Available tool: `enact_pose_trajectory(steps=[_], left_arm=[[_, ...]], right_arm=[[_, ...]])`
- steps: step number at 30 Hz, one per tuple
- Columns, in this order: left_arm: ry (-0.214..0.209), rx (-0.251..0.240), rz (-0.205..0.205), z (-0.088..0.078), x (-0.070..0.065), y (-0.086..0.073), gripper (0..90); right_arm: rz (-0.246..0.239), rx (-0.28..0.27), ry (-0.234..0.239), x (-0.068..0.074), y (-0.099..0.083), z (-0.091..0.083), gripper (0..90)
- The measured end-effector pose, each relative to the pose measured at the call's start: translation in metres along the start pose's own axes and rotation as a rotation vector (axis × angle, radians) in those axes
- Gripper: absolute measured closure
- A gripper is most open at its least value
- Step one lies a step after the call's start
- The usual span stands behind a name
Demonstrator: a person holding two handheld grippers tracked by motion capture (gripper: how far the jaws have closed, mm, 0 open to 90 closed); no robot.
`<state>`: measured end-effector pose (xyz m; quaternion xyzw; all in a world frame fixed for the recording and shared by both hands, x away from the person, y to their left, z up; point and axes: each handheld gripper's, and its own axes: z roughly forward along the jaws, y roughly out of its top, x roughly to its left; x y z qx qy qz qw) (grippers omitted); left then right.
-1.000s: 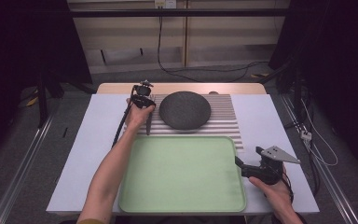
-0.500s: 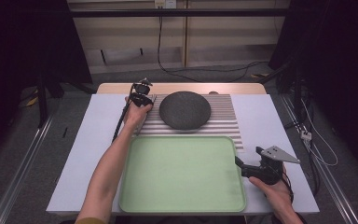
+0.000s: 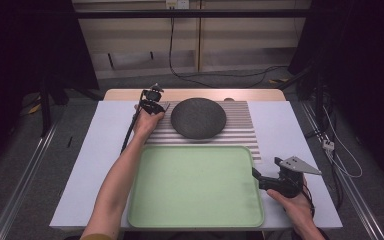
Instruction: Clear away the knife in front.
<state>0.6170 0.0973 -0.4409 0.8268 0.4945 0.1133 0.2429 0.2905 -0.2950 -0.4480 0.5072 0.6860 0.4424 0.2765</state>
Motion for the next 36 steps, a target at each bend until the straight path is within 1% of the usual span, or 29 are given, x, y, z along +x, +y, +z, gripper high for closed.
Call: enact_pose_trajectory(steps=[1, 2, 3, 4, 6, 9, 10, 11, 16, 17, 18, 19, 21, 23, 25, 28, 29, 30, 31, 32, 34, 35, 36], left_arm=[[0.002, 0.002, 0.003, -0.001, 0.0, 0.0, 79.7], [0.002, 0.006, -0.004, -0.001, -0.001, -0.001, 79.8], [0.012, 0.017, 0.021, -0.002, -0.002, 0.0, 79.9], [0.014, 0.011, 0.021, -0.002, -0.003, -0.001, 80.0], [0.0, 0.003, 0.012, -0.002, -0.001, -0.002, 80.0], [0.0, 0.008, 0.019, -0.002, -0.001, -0.002, 80.0], [-0.007, 0.008, 0.008, -0.002, -0.001, -0.002, 80.0], [-0.01, 0.009, 0.016, -0.003, -0.001, -0.002, 80.1], [-0.019, 0.008, 0.02, -0.004, 0.0, -0.003, 80.1], [-0.015, 0.005, 0.04, -0.006, 0.001, -0.002, 80.1], [-0.015, 0.005, 0.04, -0.006, 0.001, -0.002, 80.0], [-0.022, -0.002, 0.021, -0.007, 0.0, -0.002, 80.1], [-0.018, -0.011, 0.02, -0.009, 0.0, -0.002, 80.0], [-0.027, -0.013, 0.02, -0.01, -0.001, -0.001, 80.0], [-0.019, -0.013, 0.026, -0.011, -0.001, -0.001, 80.0], [-0.026, -0.018, 0.028, -0.012, -0.001, -0.001, 80.0], [-0.026, -0.026, 0.036, -0.014, -0.001, -0.001, 80.0], [-0.026, -0.026, 0.036, -0.014, -0.001, -0.001, 80.0], [-0.031, -0.023, 0.04, -0.016, 0.0, 0.0, 80.1], [-0.03, -0.035, 0.038, -0.018, 0.0, 0.001, 80.0], [-0.039, -0.042, 0.035, -0.021, 0.0, 0.001, 80.0], [-0.037, -0.044, 0.044, -0.023, 0.0, 0.002, 80.0], [-0.034, -0.045, 0.038, -0.024, 0.0, 0.002, 80.1]], right_arm=[[0.0, 0.001, 0.0, 0.0, 0.0, 0.0, 7.9], [-0.002, 0.001, 0.001, 0.0, 0.0, 0.0, 8.0], [-0.002, 0.001, 0.001, 0.0, 0.0, 0.0, 8.0], [-0.002, 0.001, 0.001, 0.0, 0.0, 0.0, 8.0], [0.0, 0.002, 0.002, 0.0, 0.0, 0.0, 8.0], [0.001, 0.001, 0.001, 0.0, 0.0, 0.0, 8.0], [0.0, 0.001, 0.001, 0.0, 0.0, 0.0, 8.0], [-0.001, 0.001, 0.001, 0.0, 0.0, 0.0, 8.0], [0.0, 0.002, 0.0, 0.0, 0.0, 0.0, 8.1], [0.0, 0.002, 0.0, 0.0, 0.0, 0.0, 8.1], [0.0, 0.002, 0.001, 0.0, 0.0, 0.0, 8.2], [0.0, 0.001, 0.0, 0.0, 0.0, 0.0, 8.1], [-0.001, 0.002, 0.001, 0.0, 0.0, 0.0, 8.1], [-0.001, 0.002, 0.0, 0.0, 0.0, 0.0, 8.2], [0.0, 0.001, 0.0, 0.0, 0.0, 0.0, 8.2], [-0.001, 0.001, 0.0, 0.0, 0.0, 0.0, 8.2], [-0.001, 0.001, 0.0, 0.0, 0.0, 0.0, 8.2], [-0.001, 0.001, 0.0, 0.0, 0.0, 0.0, 8.2], [-0.001, 0.001, 0.001, 0.0, 0.0, 0.0, 8.2], [0.0, 0.001, 0.001, 0.0, 0.0, 0.0, 8.2], [0.0, 0.002, 0.0, 0.0, 0.0, 0.0, 8.2], [0.0, 0.001, 0.0, 0.0, 0.0, 0.0, 8.2], [-0.001, 0.001, 0.0, 0.0, 0.0, 0.0, 8.2]])
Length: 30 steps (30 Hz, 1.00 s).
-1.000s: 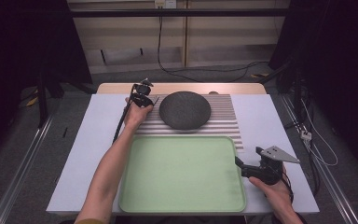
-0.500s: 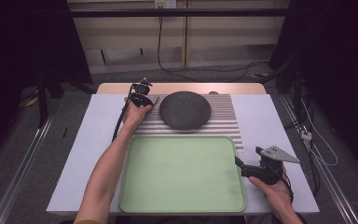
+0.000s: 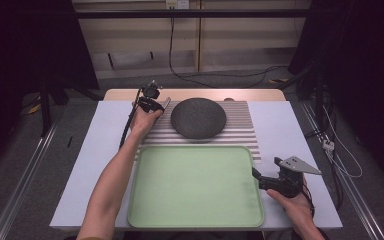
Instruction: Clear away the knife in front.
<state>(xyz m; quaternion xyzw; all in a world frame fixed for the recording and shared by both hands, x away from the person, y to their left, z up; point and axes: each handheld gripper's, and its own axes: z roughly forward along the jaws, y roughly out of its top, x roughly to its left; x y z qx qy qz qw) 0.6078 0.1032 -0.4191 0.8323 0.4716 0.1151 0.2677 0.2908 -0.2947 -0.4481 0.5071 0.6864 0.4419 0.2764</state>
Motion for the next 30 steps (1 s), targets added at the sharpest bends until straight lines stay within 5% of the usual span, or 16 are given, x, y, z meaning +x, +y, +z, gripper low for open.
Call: enact_pose_trajectory(steps=[14, 30], left_arm=[[0.003, -0.06, 0.024, -0.045, 0.002, -0.007, 80.0], [-0.013, -0.085, 0.067, -0.068, -0.005, -0.022, 80.0]], right_arm=[[-0.005, -0.002, -0.006, 0.001, 0.0, -0.001, 8.3], [-0.008, -0.002, -0.004, 0.001, 0.001, -0.001, 7.9]])
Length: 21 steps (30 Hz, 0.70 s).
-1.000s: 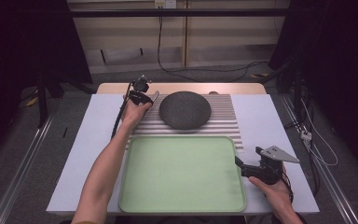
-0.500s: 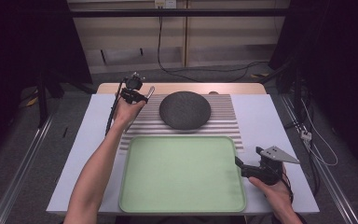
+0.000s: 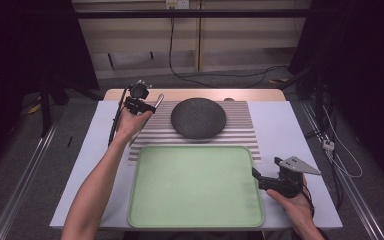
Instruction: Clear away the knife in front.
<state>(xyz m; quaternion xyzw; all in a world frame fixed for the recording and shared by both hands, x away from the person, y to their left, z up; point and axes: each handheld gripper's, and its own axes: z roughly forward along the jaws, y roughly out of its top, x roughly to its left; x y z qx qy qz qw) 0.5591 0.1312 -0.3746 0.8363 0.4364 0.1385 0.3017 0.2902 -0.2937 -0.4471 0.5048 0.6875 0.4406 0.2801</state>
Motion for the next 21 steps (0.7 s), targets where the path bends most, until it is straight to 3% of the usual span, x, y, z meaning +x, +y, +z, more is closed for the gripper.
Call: enact_pose_trajectory(steps=[7, 21], left_arm=[[-0.011, -0.008, 0.004, -0.006, -0.007, -0.004, 80.0], [-0.03, -0.013, 0.055, -0.024, -0.029, -0.012, 79.9]], right_arm=[[-0.003, 0.001, -0.001, 0.001, 0.0, 0.0, 8.0], [-0.002, 0.003, -0.002, 0.001, 0.0, 0.0, 8.0]])
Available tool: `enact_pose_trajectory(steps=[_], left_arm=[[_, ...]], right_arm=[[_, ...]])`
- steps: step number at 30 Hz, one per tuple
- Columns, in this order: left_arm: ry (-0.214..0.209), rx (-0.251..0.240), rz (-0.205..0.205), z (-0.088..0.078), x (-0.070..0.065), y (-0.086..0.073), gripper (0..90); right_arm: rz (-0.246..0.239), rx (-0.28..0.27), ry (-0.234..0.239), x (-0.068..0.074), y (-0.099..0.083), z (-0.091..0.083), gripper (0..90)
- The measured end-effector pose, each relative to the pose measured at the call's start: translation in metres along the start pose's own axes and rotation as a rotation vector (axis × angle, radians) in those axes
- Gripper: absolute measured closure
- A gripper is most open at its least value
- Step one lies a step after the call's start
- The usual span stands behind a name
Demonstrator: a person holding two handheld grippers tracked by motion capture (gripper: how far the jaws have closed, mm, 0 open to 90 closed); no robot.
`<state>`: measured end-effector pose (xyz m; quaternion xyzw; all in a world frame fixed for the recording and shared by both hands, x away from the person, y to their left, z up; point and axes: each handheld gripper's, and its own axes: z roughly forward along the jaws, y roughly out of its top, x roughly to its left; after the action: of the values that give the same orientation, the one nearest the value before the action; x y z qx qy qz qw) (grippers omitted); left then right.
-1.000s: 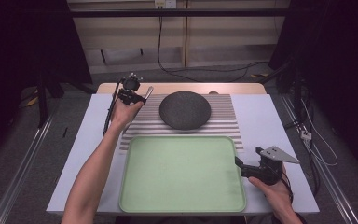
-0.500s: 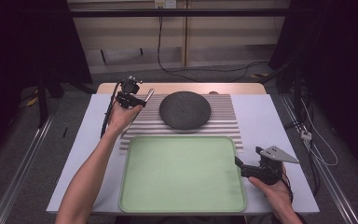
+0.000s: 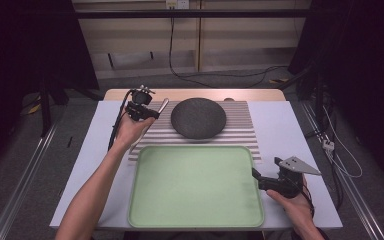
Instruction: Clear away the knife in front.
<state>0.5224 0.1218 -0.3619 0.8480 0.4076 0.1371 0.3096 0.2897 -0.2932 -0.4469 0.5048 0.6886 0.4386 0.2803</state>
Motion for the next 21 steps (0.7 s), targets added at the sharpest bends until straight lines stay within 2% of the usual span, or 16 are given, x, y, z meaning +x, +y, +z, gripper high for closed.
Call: enact_pose_trajectory(steps=[3, 11, 16, 21], left_arm=[[-0.013, 0.001, 0.009, -0.004, -0.003, -0.004, 79.9], [-0.016, 0.0, 0.026, -0.012, -0.01, -0.01, 80.0], [-0.008, 0.014, 0.053, -0.021, -0.024, -0.016, 80.0], [-0.019, 0.022, 0.066, -0.025, -0.029, -0.02, 80.0]], right_arm=[[-0.002, 0.0, -0.003, 0.0, 0.0, -0.001, 8.0], [0.001, -0.002, -0.004, 0.0, 0.0, -0.001, 8.0], [-0.001, 0.0, -0.005, 0.0, 0.0, -0.001, 8.0], [-0.001, 0.002, -0.003, 0.0, 0.0, -0.001, 8.0]])
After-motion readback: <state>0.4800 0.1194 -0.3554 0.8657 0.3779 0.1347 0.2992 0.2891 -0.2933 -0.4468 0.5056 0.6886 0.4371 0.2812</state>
